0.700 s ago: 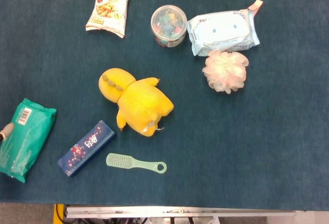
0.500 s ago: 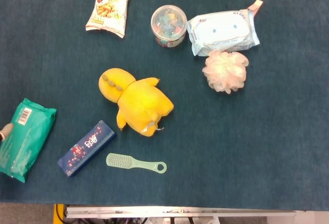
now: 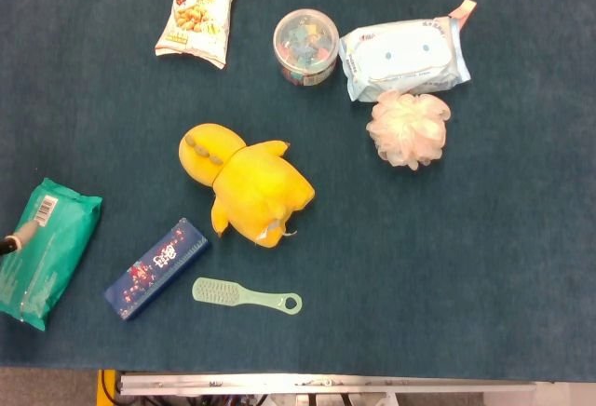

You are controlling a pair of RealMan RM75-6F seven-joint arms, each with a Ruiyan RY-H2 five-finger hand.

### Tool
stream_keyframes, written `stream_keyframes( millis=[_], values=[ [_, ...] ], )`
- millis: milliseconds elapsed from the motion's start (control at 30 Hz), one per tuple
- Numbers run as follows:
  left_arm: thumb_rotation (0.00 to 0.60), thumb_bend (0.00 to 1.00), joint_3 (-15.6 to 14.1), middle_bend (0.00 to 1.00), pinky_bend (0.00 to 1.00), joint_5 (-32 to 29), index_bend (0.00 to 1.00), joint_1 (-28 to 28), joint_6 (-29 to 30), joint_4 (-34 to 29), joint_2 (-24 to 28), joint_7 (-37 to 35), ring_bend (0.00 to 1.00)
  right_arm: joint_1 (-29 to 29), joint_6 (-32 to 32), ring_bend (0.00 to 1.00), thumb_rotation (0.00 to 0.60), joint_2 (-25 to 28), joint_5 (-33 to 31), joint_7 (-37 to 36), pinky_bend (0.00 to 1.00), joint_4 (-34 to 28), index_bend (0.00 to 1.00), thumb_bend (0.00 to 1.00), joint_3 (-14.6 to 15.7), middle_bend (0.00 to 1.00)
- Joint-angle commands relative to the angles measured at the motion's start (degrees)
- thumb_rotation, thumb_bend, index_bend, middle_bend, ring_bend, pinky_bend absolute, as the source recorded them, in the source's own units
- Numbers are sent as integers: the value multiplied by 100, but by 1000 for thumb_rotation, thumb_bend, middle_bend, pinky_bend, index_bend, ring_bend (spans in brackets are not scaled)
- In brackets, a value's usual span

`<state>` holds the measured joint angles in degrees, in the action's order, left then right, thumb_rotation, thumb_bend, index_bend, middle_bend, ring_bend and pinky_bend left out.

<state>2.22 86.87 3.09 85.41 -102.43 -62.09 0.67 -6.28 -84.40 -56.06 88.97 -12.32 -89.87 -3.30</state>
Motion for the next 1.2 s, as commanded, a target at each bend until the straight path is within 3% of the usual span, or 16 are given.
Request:
stream_keyframes(
  millis=[33, 267, 800, 933, 1033, 1200],
  values=[
    [600, 22, -32, 0, 0, 189, 5, 157, -177, 27, 51, -115, 0, -11, 13, 247, 600, -9, 6, -2, 267, 8, 395, 202, 0, 371],
    [600, 22, -82, 11, 0, 679, 73, 553, -526, 195, -3, -339, 0, -15, 26, 248, 600, -14, -6, -7, 267, 25, 394, 202, -2, 371],
    [595, 20, -297, 12, 0, 1474, 76, 1919, -1996, 391, -192, -1398, 0, -41, 106, 247, 600, -17, -73, 19, 267, 56, 395, 202, -15, 371],
    [498, 20, -320, 12, 0, 1568, 76, 2253, -2266, 485, -392, -1687, 0, -42, 130, 248, 600, -12, -112, 37, 267, 61, 395, 202, -21, 371],
    [379, 21, -353, 12, 0, 1669, 76, 2449, -2361, 575, -558, -1869, 0, -33, 141, 247, 600, -10, -144, 48, 267, 64, 395, 202, -22, 371],
    [307, 21, -422, 12, 0, 1880, 76, 2680, -2385, 812, -886, -1902, 0, -28, 158, 247, 600, -3, -174, 48, 267, 76, 395, 202, -25, 371]
  ],
)
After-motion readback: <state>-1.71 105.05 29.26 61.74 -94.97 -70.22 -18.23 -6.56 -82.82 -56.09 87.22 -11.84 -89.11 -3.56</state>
